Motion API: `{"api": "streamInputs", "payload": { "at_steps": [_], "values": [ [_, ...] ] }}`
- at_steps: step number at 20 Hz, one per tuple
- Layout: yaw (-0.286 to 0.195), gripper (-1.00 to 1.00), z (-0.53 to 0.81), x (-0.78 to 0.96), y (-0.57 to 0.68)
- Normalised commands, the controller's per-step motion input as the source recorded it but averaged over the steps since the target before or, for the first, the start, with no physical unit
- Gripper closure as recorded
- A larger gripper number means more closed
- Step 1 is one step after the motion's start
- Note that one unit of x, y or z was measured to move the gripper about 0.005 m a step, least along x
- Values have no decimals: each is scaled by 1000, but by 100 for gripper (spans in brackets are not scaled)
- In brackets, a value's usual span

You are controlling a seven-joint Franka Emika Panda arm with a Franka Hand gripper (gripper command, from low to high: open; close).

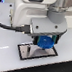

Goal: Insert the blue gear onto the right peg, followed by the red gear

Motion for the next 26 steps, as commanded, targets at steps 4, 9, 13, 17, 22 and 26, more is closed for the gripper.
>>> {"api": "streamInputs", "payload": {
  "at_steps": [4,9,13,17,22,26],
  "values": [
    [0,100,102,342,70],
    [0,100,227,507,213],
    [0,100,19,226,34],
    [0,100,-25,267,-27],
    [0,100,389,350,0],
    [0,100,215,311,4]
  ]
}}
